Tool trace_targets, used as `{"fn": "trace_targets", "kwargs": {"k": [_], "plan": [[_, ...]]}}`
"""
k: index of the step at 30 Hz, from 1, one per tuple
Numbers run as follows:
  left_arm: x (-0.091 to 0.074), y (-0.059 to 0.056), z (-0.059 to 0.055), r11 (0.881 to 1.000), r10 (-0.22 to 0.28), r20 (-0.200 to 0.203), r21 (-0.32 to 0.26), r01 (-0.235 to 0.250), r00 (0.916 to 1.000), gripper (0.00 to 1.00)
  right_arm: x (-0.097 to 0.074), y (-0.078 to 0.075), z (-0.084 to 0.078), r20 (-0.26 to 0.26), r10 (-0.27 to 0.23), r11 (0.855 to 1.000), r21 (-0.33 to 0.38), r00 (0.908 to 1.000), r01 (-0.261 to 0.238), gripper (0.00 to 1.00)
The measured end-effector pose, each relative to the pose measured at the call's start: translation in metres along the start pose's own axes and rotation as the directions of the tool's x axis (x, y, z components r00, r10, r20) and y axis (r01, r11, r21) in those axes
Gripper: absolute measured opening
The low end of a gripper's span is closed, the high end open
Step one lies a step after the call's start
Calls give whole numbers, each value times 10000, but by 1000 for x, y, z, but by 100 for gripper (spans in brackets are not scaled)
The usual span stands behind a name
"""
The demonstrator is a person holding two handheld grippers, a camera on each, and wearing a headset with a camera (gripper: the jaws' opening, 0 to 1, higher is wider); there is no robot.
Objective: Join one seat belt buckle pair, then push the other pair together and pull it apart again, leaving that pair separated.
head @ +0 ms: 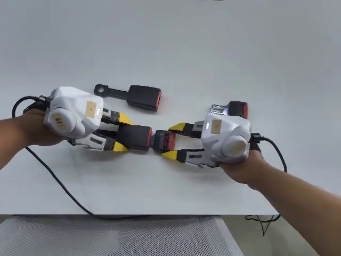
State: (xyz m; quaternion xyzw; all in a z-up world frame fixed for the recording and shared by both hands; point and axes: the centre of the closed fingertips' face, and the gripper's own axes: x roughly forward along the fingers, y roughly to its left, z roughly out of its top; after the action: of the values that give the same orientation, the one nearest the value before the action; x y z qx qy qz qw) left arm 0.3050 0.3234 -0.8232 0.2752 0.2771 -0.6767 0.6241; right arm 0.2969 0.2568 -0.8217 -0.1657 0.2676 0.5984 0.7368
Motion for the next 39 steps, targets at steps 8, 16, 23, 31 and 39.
{"fn": "trace_targets", "kwargs": {"k": [8, 16, 23, 31, 39], "plan": [[0, 0, 0, 10000, -28, -67, 68, 28, 10000, 31, 0, 0, 1, 132, 5, 9996, 278, 9999, -9, 30], [2, 1, 2, 9999, -91, -622, 84, 96, 9980, 33, 0, 2, 2, 87, 36, 9994, 347, 10000, -39, 33], [0, 2, 3, 9979, 463, -1698, 517, -380, 9844, 37, -7, 0, 21, 576, -694, 9971, 363, 9959, 673, 62], [-24, 6, 29, 9656, 1962, -464, -1647, -2012, 9795, 71, -37, -3, 22, 732, -1440, 9881, 652, 9869, 1394, 73], [-38, 3, 33, 9607, 2217, -582, -1581, -2282, 9734, 82, -65, -13, 13, 744, -1687, 9836, 771, 9829, 1630, 75]]}}
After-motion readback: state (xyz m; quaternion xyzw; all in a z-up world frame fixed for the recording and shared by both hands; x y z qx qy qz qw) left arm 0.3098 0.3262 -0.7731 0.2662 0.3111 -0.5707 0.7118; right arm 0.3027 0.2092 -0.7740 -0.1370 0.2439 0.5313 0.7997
